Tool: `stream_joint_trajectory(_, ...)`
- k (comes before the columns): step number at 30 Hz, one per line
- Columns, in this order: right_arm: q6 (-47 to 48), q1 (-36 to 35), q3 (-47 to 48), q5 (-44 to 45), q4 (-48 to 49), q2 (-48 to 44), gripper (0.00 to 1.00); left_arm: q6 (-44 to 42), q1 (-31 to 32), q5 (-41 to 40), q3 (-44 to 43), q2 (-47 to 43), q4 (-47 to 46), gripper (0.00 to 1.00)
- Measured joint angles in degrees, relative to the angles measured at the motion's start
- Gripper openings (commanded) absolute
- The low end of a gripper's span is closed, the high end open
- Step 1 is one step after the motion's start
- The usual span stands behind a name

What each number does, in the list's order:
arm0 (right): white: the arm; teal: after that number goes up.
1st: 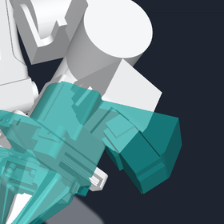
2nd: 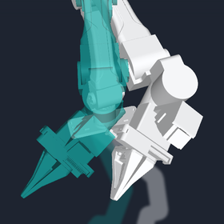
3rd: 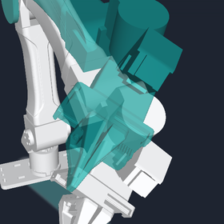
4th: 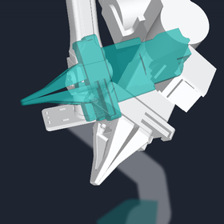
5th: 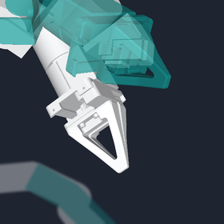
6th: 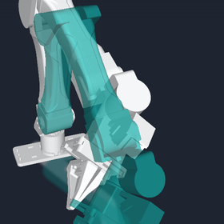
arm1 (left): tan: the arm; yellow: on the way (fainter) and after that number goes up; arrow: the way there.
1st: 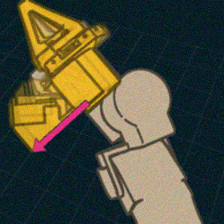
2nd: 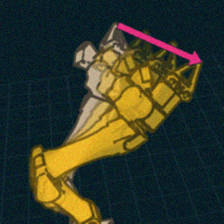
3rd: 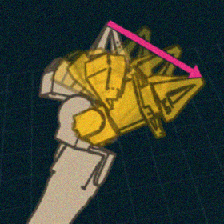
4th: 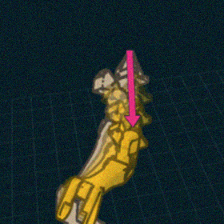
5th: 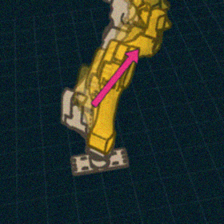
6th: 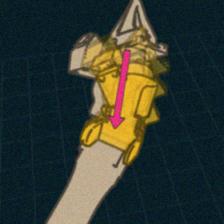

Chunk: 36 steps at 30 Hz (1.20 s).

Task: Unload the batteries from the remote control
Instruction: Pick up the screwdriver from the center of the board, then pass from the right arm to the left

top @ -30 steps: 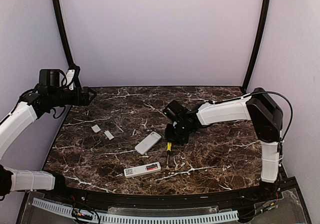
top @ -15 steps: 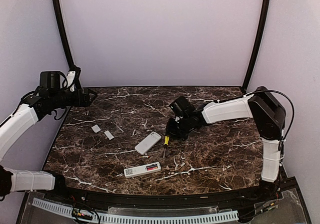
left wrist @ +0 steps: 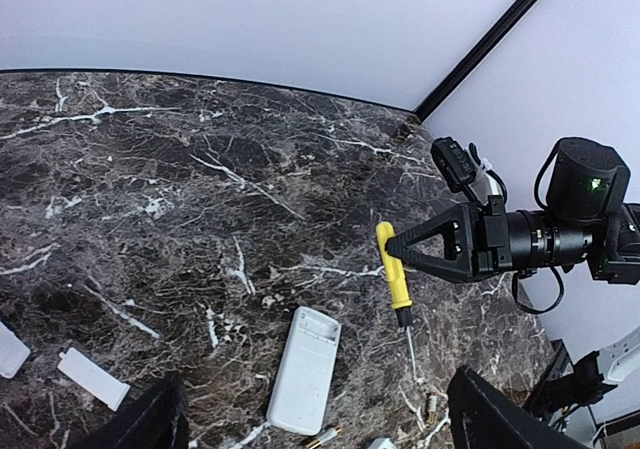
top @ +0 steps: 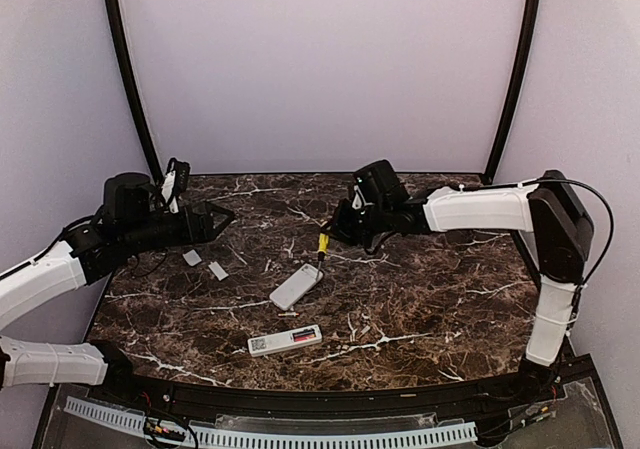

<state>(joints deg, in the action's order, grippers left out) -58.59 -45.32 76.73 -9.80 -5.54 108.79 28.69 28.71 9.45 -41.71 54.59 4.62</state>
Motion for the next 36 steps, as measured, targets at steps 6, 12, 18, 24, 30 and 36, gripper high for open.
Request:
stream_joint_trajectory(6, 1.36, -0.07, -0.61, -0.33, 1.73, -6.08, 0.00, 4.94, 4.55, -1.03, 1.90, 0.17, -5.53, 0.89)
stream_joint_trajectory(12, 2.60, -1.16, -2.93, 2.08, 5.88, -15.23, 0.00, 7.85, 6.38, 1.27, 2.45, 2.25, -10.78, 0.89)
stream_joint_trajectory(18, 3.58, -4.72, -6.95, 5.73, 8.28, -21.94, 0.00, 10.32, 9.20, 5.55, 1.99, 7.43, -17.97, 0.89)
stream_joint_trajectory(24, 4.92, -7.23, -8.70, 9.55, 9.01, -24.24, 0.00, 12.04, 14.47, 9.05, -2.91, 15.58, -22.97, 0.89)
stream_joint_trajectory(30, 5.90, -7.78, -8.68, 10.88, 9.57, -24.15, 0.00, 13.33, 19.26, 11.61, -7.54, 21.40, -27.28, 0.81)
stream_joint_trajectory(36, 6.08, -8.33, -7.48, 10.64, 10.01, -22.82, 0.00, 14.67, 21.38, 12.22, -8.74, 24.48, -28.76, 0.57)
